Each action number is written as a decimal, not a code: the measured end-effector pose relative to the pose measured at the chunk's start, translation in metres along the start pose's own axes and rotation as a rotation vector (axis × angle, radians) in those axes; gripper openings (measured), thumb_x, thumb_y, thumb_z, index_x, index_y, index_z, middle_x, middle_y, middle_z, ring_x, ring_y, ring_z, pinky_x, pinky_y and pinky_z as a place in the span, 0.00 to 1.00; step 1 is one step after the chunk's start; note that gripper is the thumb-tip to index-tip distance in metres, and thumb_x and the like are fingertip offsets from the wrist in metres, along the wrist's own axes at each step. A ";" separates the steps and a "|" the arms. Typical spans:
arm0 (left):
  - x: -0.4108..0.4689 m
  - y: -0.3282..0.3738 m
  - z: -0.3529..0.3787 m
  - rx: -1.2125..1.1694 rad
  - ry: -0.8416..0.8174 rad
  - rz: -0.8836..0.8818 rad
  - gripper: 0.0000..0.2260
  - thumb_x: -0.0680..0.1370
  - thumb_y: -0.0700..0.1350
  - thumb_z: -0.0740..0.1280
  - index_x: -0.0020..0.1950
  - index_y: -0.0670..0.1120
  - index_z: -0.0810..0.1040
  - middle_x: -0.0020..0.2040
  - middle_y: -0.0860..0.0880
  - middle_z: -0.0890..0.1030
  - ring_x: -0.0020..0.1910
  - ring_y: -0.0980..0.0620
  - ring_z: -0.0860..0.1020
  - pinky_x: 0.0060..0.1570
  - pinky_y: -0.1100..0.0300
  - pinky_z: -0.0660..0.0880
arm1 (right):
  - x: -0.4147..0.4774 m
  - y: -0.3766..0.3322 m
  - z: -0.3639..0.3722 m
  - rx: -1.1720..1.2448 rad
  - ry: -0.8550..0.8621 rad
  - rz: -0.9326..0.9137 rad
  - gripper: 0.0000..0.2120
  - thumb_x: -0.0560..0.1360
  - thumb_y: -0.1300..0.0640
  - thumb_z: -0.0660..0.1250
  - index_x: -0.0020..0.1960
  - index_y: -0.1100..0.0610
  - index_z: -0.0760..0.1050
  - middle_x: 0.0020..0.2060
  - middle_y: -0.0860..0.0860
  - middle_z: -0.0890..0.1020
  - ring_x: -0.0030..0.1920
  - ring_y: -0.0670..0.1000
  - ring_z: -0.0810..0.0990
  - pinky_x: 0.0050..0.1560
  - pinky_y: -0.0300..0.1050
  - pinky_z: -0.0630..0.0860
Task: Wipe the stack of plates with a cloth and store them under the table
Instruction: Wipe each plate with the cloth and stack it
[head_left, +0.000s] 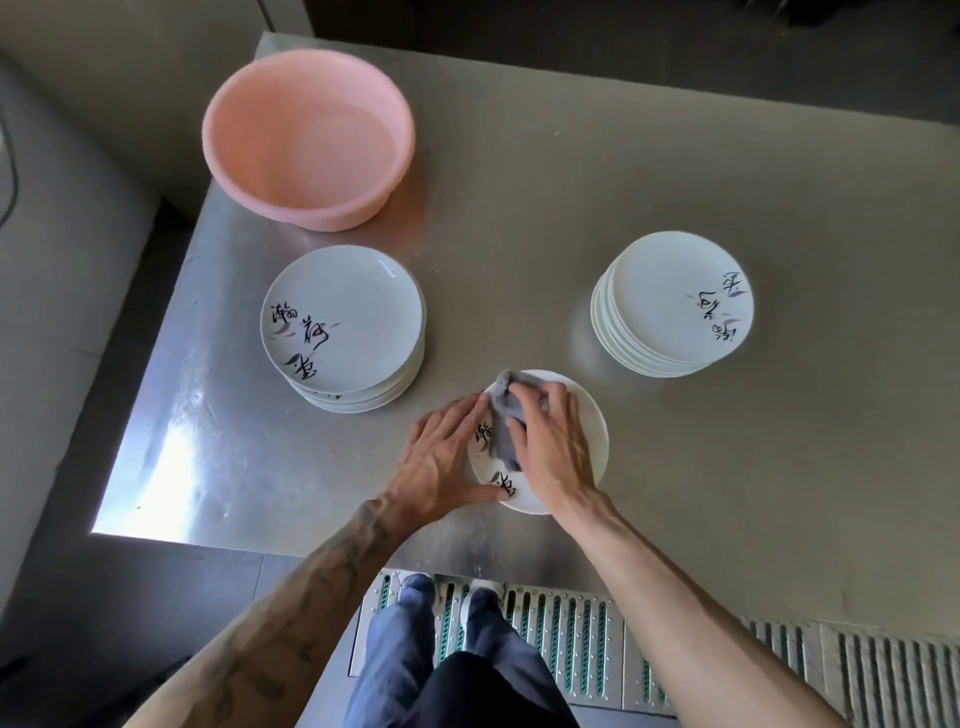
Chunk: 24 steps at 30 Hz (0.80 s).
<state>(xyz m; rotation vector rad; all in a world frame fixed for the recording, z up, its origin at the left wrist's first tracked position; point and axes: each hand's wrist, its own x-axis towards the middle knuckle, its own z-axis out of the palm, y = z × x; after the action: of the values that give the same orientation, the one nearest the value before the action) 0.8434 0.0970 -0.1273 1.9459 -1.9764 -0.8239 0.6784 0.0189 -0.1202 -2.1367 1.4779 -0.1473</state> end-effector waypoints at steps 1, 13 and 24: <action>0.000 0.000 0.000 -0.005 0.007 0.002 0.55 0.68 0.69 0.75 0.84 0.45 0.54 0.83 0.47 0.60 0.80 0.49 0.61 0.76 0.51 0.59 | 0.002 -0.004 0.002 0.026 0.014 0.024 0.20 0.80 0.56 0.67 0.72 0.50 0.71 0.64 0.52 0.71 0.65 0.56 0.70 0.65 0.51 0.70; -0.002 0.000 0.006 0.008 0.030 -0.029 0.55 0.68 0.73 0.71 0.84 0.44 0.56 0.82 0.47 0.62 0.79 0.47 0.63 0.77 0.49 0.61 | -0.043 0.035 -0.012 -0.160 0.083 -0.014 0.22 0.78 0.49 0.70 0.70 0.51 0.74 0.63 0.52 0.72 0.61 0.55 0.72 0.62 0.50 0.76; 0.000 0.003 0.003 0.007 -0.023 -0.075 0.57 0.67 0.73 0.72 0.85 0.48 0.51 0.84 0.51 0.54 0.82 0.51 0.56 0.79 0.54 0.54 | -0.005 0.031 -0.011 -0.126 0.145 0.052 0.24 0.78 0.49 0.71 0.72 0.50 0.73 0.62 0.53 0.72 0.61 0.57 0.71 0.65 0.50 0.72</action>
<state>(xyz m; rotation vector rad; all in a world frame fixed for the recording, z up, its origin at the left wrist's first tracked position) 0.8396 0.0974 -0.1279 2.0340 -1.9326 -0.8630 0.6460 0.0107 -0.1247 -2.2253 1.6637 -0.1988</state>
